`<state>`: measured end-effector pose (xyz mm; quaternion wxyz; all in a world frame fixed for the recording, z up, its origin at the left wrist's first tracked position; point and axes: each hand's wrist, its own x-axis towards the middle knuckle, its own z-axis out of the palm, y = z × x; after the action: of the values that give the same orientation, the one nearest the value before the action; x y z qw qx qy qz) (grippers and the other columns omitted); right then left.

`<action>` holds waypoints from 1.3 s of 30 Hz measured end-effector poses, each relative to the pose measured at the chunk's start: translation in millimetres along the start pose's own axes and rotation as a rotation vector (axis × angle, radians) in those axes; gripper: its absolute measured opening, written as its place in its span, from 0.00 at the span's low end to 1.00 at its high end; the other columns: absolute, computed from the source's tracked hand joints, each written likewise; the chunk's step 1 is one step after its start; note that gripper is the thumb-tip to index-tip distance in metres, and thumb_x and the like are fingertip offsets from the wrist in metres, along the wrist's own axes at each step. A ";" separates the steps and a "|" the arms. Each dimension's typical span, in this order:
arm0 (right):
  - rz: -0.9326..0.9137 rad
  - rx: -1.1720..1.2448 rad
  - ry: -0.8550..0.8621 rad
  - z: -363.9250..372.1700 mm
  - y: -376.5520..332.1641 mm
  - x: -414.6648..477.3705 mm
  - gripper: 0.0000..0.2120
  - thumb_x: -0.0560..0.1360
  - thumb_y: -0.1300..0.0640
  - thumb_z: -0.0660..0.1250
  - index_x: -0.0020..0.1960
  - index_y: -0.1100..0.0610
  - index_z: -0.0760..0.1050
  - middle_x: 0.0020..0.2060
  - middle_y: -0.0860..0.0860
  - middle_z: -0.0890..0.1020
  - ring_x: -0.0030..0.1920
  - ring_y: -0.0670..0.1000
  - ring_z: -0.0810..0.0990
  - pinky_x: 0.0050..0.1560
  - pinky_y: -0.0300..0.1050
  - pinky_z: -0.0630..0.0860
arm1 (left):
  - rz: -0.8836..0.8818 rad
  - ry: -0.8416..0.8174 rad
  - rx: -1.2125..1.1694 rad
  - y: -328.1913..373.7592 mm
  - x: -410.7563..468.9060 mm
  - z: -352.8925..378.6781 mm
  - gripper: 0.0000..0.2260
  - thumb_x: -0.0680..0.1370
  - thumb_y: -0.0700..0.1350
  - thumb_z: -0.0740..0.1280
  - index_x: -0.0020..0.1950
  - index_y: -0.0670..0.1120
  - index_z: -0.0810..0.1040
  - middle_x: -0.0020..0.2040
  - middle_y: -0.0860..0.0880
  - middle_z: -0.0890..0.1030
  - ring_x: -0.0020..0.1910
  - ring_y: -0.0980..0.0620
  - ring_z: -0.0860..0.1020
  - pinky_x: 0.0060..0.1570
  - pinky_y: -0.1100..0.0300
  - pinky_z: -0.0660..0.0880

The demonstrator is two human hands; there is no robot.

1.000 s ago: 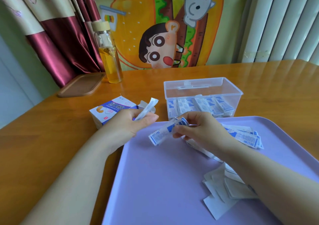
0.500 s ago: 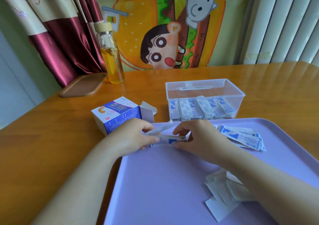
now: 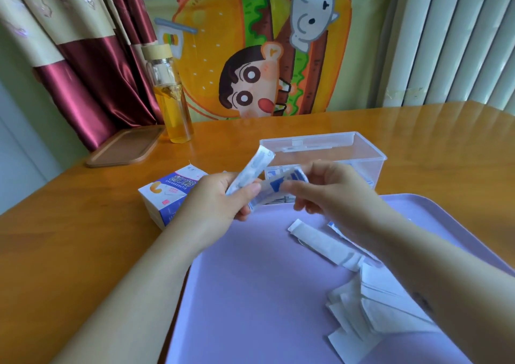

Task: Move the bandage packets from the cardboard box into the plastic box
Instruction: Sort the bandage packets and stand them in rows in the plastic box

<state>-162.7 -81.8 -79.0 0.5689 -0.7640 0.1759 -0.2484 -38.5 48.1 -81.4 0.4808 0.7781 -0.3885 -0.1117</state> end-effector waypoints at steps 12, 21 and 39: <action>0.174 -0.267 0.029 -49.7 -30.1 122.1 0.07 0.76 0.66 0.65 0.41 0.56 0.75 0.38 0.55 0.81 0.33 0.45 0.79 0.34 0.35 0.76 | -0.028 0.095 0.015 24.8 80.0 8.2 0.09 0.82 0.46 0.56 0.53 0.50 0.77 0.46 0.55 0.80 0.30 0.56 0.70 0.32 0.65 0.73; 0.360 -0.515 -0.321 -18.3 -10.7 147.1 0.05 0.75 0.67 0.65 0.48 0.58 0.75 0.34 0.51 0.79 0.25 0.41 0.76 0.26 0.32 0.71 | -0.040 0.050 0.035 1.9 94.8 17.6 0.09 0.82 0.47 0.56 0.51 0.53 0.76 0.43 0.59 0.79 0.30 0.56 0.71 0.29 0.67 0.73; 0.142 -0.612 -0.125 -18.6 -7.5 143.7 0.12 0.73 0.63 0.70 0.56 0.59 0.80 0.41 0.55 0.84 0.37 0.47 0.81 0.42 0.36 0.79 | -0.009 0.025 -0.022 8.3 87.5 5.3 0.06 0.82 0.47 0.57 0.50 0.53 0.73 0.42 0.56 0.79 0.33 0.56 0.73 0.30 0.68 0.72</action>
<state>-56.5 -173.5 -41.8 0.3383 -0.8993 0.2601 -0.0961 13.4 -19.7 -59.7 0.4935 0.7760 -0.3775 -0.1084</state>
